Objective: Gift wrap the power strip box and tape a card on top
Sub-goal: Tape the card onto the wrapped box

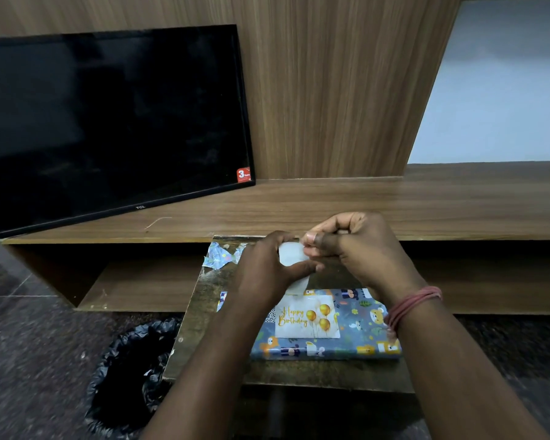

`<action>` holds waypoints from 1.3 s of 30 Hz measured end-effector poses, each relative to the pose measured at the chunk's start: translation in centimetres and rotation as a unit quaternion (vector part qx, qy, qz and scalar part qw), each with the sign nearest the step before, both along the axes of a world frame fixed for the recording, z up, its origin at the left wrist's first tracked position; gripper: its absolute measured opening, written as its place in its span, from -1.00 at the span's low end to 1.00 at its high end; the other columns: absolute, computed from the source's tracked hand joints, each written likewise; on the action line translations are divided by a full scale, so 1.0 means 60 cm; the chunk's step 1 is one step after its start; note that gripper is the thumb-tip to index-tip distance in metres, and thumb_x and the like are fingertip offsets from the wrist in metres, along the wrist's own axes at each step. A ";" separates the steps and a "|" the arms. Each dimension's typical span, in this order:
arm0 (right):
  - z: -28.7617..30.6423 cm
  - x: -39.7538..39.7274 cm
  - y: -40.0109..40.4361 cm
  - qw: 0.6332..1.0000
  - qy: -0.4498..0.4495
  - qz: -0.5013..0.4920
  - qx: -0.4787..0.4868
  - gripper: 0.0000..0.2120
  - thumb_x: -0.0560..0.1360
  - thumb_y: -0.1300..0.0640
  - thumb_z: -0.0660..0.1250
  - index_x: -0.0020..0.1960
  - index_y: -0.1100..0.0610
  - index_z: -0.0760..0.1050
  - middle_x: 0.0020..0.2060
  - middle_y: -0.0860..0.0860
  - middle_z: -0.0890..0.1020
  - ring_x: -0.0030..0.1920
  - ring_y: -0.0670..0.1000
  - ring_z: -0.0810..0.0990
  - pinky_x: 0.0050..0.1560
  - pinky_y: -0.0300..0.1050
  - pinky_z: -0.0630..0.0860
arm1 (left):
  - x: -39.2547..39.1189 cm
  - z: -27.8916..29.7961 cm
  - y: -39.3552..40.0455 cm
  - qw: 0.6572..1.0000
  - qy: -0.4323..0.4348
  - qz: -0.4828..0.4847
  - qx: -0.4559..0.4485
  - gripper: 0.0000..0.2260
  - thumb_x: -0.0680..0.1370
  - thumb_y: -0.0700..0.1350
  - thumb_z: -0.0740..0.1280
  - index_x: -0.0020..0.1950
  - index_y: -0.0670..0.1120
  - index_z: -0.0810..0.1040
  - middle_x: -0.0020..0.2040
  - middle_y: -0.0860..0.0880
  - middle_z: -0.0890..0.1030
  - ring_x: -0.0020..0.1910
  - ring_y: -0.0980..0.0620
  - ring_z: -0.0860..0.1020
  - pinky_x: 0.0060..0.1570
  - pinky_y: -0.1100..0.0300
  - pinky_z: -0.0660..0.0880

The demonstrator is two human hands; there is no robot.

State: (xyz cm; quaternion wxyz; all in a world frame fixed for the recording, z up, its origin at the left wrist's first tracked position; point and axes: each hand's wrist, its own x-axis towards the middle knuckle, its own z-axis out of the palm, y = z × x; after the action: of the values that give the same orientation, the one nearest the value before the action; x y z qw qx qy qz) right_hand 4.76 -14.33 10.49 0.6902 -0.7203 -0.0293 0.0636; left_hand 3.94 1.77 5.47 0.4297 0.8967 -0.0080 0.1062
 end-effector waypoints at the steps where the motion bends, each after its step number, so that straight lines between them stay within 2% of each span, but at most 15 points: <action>1: 0.001 -0.001 0.001 1.000 -0.009 0.010 -0.009 -0.94 0.45 0.33 0.51 -0.19 0.28 0.65 -0.22 0.22 0.72 -0.13 0.17 0.74 -0.11 0.10 0.67 | -0.001 -0.001 -0.001 1.000 0.005 -0.007 -0.001 -0.52 0.31 0.20 0.61 0.17 0.11 0.65 -0.04 0.17 0.69 -0.09 0.23 0.59 -0.22 0.43 0.40; 3: 0.001 -0.002 0.001 1.000 -0.015 0.024 -0.013 -0.93 0.45 0.34 0.51 -0.19 0.28 0.65 -0.23 0.20 0.72 -0.16 0.14 0.74 -0.23 -0.04 0.64 | -0.002 -0.001 0.000 1.000 0.014 -0.023 -0.006 -0.52 0.32 0.17 0.62 0.20 0.15 0.63 -0.01 0.21 0.67 -0.04 0.29 0.57 -0.21 0.51 0.36; 6: -0.001 -0.001 -0.002 1.000 -0.016 0.015 0.007 -0.96 0.47 0.34 0.48 -0.12 0.32 0.64 -0.21 0.21 0.73 -0.12 0.18 0.74 -0.10 0.05 0.67 | -0.006 0.007 0.008 0.994 0.044 -0.059 -0.078 -0.50 0.37 0.08 0.62 0.28 0.18 0.58 0.12 0.24 0.64 0.06 0.36 0.54 -0.09 0.52 0.39; 9: 0.000 0.002 -0.004 0.999 -0.018 -0.006 0.028 -0.97 0.49 0.34 0.44 -0.10 0.32 0.64 -0.17 0.20 0.73 -0.10 0.19 0.74 0.04 0.14 0.66 | -0.011 0.015 0.010 0.980 0.077 -0.117 -0.141 -0.59 0.46 -0.08 0.58 0.25 0.19 0.59 0.13 0.16 0.66 0.12 0.17 0.60 0.13 0.13 0.57; 11: -0.001 0.002 -0.004 0.999 -0.020 -0.013 0.029 -0.97 0.49 0.33 0.44 -0.10 0.31 0.64 -0.18 0.19 0.73 -0.11 0.19 0.74 0.04 0.14 0.66 | -0.016 0.020 0.011 0.964 0.097 -0.138 -0.208 -0.61 0.47 -0.23 0.55 0.21 0.10 0.62 0.10 -0.02 0.68 0.08 -0.02 0.64 0.08 -0.15 0.61; 12: 0.000 0.001 -0.004 0.999 -0.024 -0.013 0.020 -0.97 0.49 0.33 0.45 -0.10 0.30 0.64 -0.19 0.19 0.73 -0.11 0.18 0.74 0.03 0.11 0.66 | -0.018 0.023 0.011 0.955 0.109 -0.143 -0.237 -0.60 0.46 -0.29 0.54 0.21 0.04 0.62 0.12 -0.09 0.67 0.07 -0.07 0.65 0.08 -0.17 0.61; 14: 0.002 -0.002 -0.004 0.999 -0.031 -0.010 0.006 -0.97 0.50 0.32 0.45 -0.09 0.29 0.65 -0.21 0.18 0.73 -0.13 0.15 0.74 -0.03 0.02 0.67 | -0.018 0.026 0.014 0.944 0.130 -0.147 -0.266 -0.60 0.44 -0.35 0.53 0.22 -0.08 0.61 0.14 -0.16 0.68 0.03 -0.06 0.65 0.02 -0.09 0.63; 16: 0.004 -0.003 -0.005 0.999 -0.043 -0.010 -0.007 -0.96 0.49 0.29 0.47 -0.10 0.27 0.66 -0.23 0.16 0.73 -0.18 0.10 0.71 -0.09 -0.08 0.66 | -0.019 0.030 0.017 0.929 0.153 -0.157 -0.298 -0.65 0.44 -0.39 0.50 0.19 -0.15 0.61 0.10 -0.17 0.71 -0.05 0.02 0.67 -0.13 0.16 0.61; 18: 0.005 -0.003 -0.004 0.997 -0.059 -0.021 -0.037 -0.96 0.47 0.23 0.51 -0.15 0.20 0.68 -0.24 0.06 0.74 -0.22 -0.02 0.68 -0.14 -0.19 0.61 | -0.020 0.033 0.018 0.917 0.173 -0.164 -0.318 -0.67 0.45 -0.41 0.49 0.17 -0.17 0.62 0.06 -0.15 0.73 -0.09 0.05 0.68 -0.13 0.25 0.58; 21: 0.004 -0.002 -0.002 0.995 -0.062 -0.040 -0.068 -0.93 0.45 0.20 0.54 -0.20 0.15 0.68 -0.30 -0.05 0.72 -0.30 -0.14 0.63 -0.23 -0.24 0.56 | -0.019 0.032 0.017 0.916 0.185 -0.171 -0.313 -0.68 0.45 -0.38 0.50 0.15 -0.14 0.64 0.06 -0.15 0.73 -0.06 0.01 0.69 -0.01 0.16 0.60; 24: 0.002 -0.004 0.001 0.996 -0.040 -0.050 -0.057 -0.93 0.45 0.24 0.52 -0.20 0.20 0.68 -0.33 0.02 0.70 -0.31 0.00 0.63 -0.30 -0.10 0.62 | -0.019 0.033 0.017 0.918 0.189 -0.167 -0.306 -0.67 0.44 -0.37 0.51 0.17 -0.15 0.65 0.07 -0.19 0.72 -0.05 -0.02 0.68 0.06 0.09 0.62; 26: 0.002 -0.004 0.003 0.996 -0.028 -0.056 -0.062 -0.92 0.45 0.22 0.53 -0.21 0.19 0.68 -0.34 0.02 0.70 -0.32 0.03 0.64 -0.33 -0.07 0.63 | -0.021 0.036 0.018 0.915 0.196 -0.172 -0.307 -0.64 0.44 -0.38 0.50 0.21 -0.19 0.64 0.05 -0.19 0.72 -0.07 -0.05 0.67 -0.02 0.13 0.62; 29: 0.000 0.001 -0.004 0.992 -0.037 -0.063 -0.102 -0.90 0.42 0.17 0.56 -0.26 0.13 0.70 -0.31 -0.01 0.72 -0.24 0.01 0.70 -0.12 0.01 0.65 | -0.022 0.038 0.022 0.905 0.213 -0.174 -0.325 -0.61 0.44 -0.42 0.48 0.25 -0.20 0.61 0.05 -0.23 0.71 -0.14 -0.08 0.66 -0.09 0.14 0.62; 33: -0.002 0.002 -0.014 0.994 -0.020 -0.061 -0.084 -0.96 0.44 0.21 0.54 -0.17 0.18 0.71 -0.30 0.02 0.73 -0.28 -0.09 0.66 -0.20 -0.19 0.58 | -0.022 0.038 0.025 0.894 0.222 -0.191 -0.340 -0.59 0.43 -0.41 0.49 0.25 -0.19 0.61 0.03 -0.22 0.70 -0.20 -0.08 0.63 0.03 -0.01 0.61; 39: -0.006 0.006 -0.024 0.992 -0.009 -0.039 -0.123 -0.89 0.46 0.09 0.53 -0.08 0.13 0.72 -0.20 -0.07 0.75 -0.12 -0.09 0.71 0.05 -0.08 0.60 | -0.021 0.037 0.021 0.880 0.246 -0.199 -0.356 -0.56 0.38 -0.35 0.54 0.25 -0.17 0.62 0.08 -0.28 0.68 -0.19 -0.10 0.60 0.09 -0.07 0.58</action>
State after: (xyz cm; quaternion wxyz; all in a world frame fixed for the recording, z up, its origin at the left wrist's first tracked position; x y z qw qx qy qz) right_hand 5.10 -15.74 10.11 0.5977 -0.8011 0.0009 0.0331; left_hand 2.67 3.04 7.69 0.7198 0.6604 -0.0417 -0.2097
